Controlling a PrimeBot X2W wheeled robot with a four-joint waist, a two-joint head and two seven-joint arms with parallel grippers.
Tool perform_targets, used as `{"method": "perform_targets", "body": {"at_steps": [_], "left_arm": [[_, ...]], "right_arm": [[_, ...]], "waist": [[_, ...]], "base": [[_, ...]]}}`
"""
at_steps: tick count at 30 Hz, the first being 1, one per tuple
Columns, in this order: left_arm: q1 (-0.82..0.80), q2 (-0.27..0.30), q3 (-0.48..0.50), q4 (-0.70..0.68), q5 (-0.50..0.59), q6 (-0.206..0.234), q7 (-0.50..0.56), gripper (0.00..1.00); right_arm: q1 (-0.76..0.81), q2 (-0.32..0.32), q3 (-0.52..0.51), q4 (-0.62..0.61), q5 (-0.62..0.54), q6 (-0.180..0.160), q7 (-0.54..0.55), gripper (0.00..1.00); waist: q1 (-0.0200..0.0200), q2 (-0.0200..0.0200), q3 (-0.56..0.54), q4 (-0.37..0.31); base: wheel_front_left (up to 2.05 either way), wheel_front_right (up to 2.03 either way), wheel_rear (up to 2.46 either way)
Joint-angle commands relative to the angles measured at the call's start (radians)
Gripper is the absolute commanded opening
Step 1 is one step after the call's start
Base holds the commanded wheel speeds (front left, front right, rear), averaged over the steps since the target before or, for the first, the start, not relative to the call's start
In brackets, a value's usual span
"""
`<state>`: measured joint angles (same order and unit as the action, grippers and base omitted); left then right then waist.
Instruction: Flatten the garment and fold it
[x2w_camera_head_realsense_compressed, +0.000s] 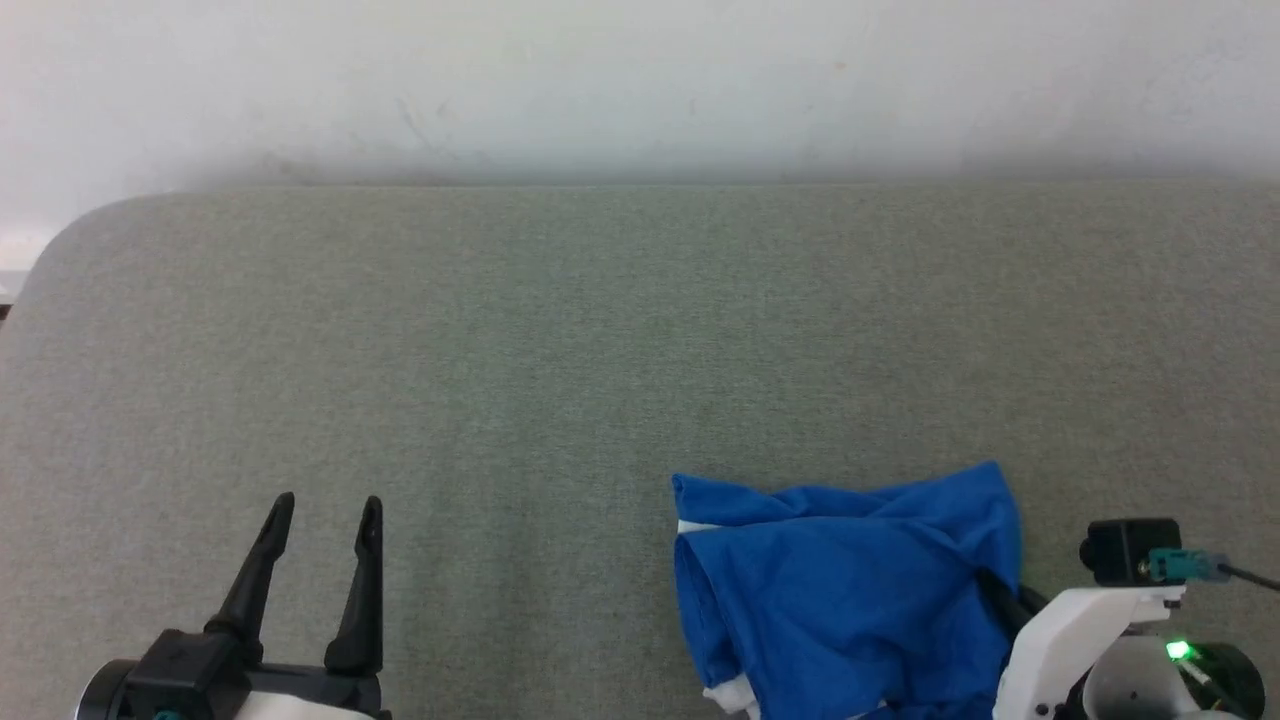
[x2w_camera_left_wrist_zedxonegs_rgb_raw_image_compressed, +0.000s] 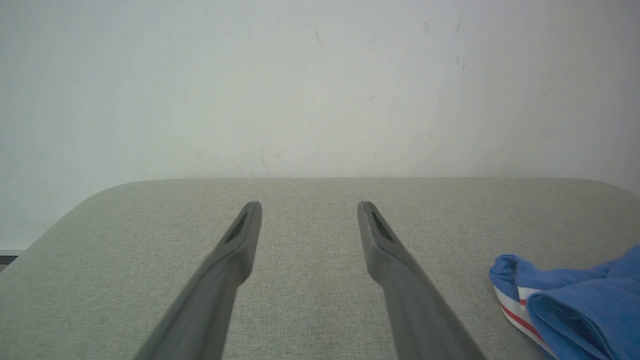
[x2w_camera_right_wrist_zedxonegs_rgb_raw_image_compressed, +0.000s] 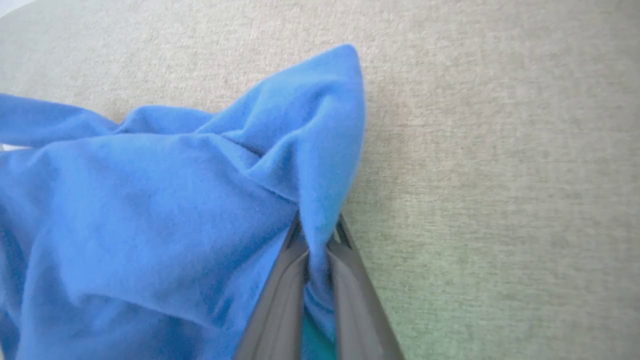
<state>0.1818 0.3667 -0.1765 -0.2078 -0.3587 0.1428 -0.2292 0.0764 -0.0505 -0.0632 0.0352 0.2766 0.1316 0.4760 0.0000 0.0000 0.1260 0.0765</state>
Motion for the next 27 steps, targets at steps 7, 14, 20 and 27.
{"method": "perform_targets", "body": {"at_steps": [7, 14, 20, 27], "left_arm": [[-0.034, 0.007, -0.003, -0.016, 0.012, 0.006, -0.005, 1.00], [-0.057, 0.019, 0.002, -0.035, 0.018, 0.010, -0.001, 1.00], [-0.094, 0.038, 0.003, -0.060, 0.029, 0.008, 0.015, 1.00], [-0.139, 0.067, 0.011, -0.087, 0.041, 0.005, 0.037, 1.00]], "right_arm": [[-0.085, -0.013, -0.025, -0.036, -0.045, -0.001, 0.031, 0.00], [-0.191, -0.100, -0.029, -0.057, -0.070, -0.001, 0.086, 0.00], [-0.306, -0.216, -0.016, -0.072, -0.081, -0.001, 0.156, 0.00], [-0.429, -0.303, -0.012, -0.045, -0.092, -0.001, 0.179, 0.00]], "waist": [[0.0000, 0.0000, 0.029, -0.076], [0.0000, 0.0000, 0.062, -0.169], [0.0000, 0.0000, 0.117, -0.244], [0.0000, 0.0000, 0.200, -0.317]], "base": [[0.00, 0.00, 0.00], [0.00, 0.00, 0.00], [0.00, 0.00, 0.00], [0.00, 0.00, 0.00]]}}
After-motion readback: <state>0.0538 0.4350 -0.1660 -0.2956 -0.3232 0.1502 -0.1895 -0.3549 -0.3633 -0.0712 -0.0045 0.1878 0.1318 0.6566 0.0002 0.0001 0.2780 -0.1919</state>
